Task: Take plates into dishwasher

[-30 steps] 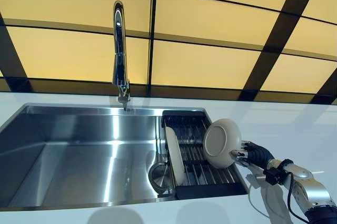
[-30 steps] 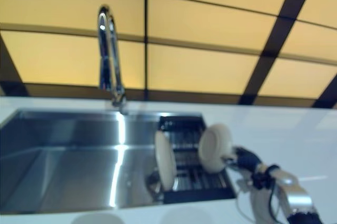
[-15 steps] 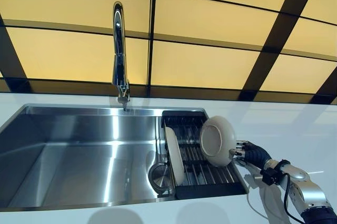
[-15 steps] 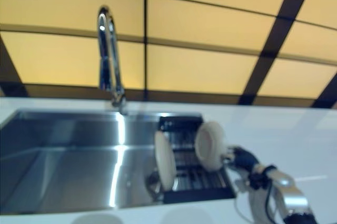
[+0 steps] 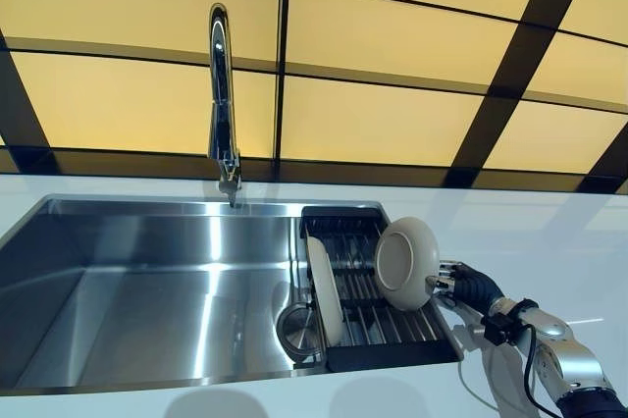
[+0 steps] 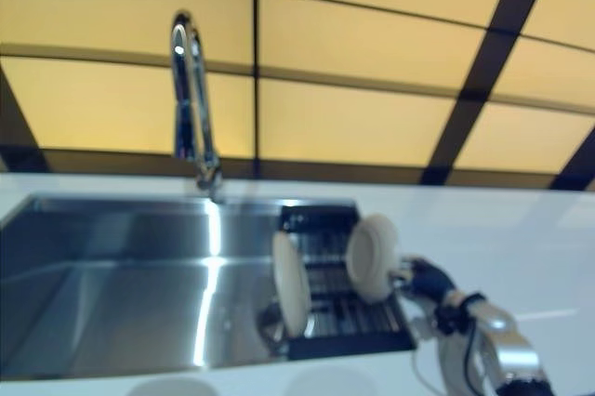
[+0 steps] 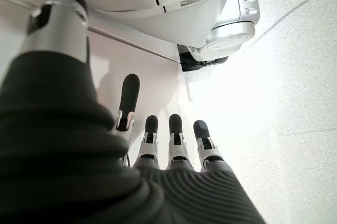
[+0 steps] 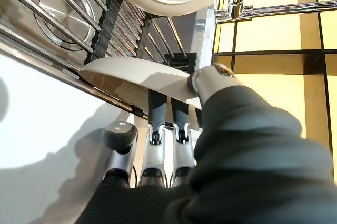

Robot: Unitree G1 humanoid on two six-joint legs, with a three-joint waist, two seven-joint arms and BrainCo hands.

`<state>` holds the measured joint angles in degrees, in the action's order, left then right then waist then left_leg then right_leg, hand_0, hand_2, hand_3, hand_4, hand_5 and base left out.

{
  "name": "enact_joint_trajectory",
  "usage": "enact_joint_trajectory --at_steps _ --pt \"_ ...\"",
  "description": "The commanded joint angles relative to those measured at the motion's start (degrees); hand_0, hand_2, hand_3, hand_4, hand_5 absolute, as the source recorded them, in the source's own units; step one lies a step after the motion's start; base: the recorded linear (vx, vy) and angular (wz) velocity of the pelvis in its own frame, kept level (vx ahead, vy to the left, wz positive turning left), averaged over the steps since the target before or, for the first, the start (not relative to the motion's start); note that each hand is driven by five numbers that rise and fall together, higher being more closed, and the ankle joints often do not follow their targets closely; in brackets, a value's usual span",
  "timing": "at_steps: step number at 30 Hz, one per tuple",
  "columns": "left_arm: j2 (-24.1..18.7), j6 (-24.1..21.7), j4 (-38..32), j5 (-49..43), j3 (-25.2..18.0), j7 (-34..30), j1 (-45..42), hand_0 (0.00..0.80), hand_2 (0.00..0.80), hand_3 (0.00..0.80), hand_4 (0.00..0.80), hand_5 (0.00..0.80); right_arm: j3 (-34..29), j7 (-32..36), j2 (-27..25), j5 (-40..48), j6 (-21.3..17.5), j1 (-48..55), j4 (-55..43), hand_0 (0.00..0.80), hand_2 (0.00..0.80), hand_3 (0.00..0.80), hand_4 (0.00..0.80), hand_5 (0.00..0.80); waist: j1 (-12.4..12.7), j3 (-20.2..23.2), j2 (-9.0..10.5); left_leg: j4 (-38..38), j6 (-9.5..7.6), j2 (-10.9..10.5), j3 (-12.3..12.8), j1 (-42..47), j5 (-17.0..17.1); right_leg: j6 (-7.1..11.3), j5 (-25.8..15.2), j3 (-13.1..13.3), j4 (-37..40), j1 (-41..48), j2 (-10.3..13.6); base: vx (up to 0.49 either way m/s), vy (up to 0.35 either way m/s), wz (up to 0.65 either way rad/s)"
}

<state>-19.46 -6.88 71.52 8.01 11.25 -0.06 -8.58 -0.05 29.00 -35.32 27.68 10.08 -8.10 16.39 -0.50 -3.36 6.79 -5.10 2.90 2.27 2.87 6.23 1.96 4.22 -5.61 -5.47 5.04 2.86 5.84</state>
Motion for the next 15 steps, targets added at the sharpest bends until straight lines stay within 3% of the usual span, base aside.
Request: enact_joint_trajectory --at_steps 1,15 --pt "1.89 -3.54 -3.28 -0.77 0.87 0.17 9.75 0.000 0.000 0.000 0.000 0.000 5.15 -0.26 2.45 -0.90 0.76 1.62 0.56 0.800 0.800 0.800 0.800 0.800 1.77 -3.37 0.11 4.27 -3.89 -3.72 1.02 -0.76 -3.87 3.63 -0.39 -1.54 -2.37 1.18 1.04 0.000 0.000 0.00" --pt "1.75 -3.50 -3.79 -0.80 1.16 -0.01 9.03 0.000 0.000 0.000 0.000 0.000 3.26 -1.39 2.56 2.89 -1.60 0.62 -4.22 0.800 0.800 0.800 0.800 0.800 1.75 -3.02 -0.32 3.90 -3.74 -3.67 1.17 -0.46 -3.77 3.35 -0.21 -1.74 -1.97 1.48 0.89 0.000 0.000 0.00"
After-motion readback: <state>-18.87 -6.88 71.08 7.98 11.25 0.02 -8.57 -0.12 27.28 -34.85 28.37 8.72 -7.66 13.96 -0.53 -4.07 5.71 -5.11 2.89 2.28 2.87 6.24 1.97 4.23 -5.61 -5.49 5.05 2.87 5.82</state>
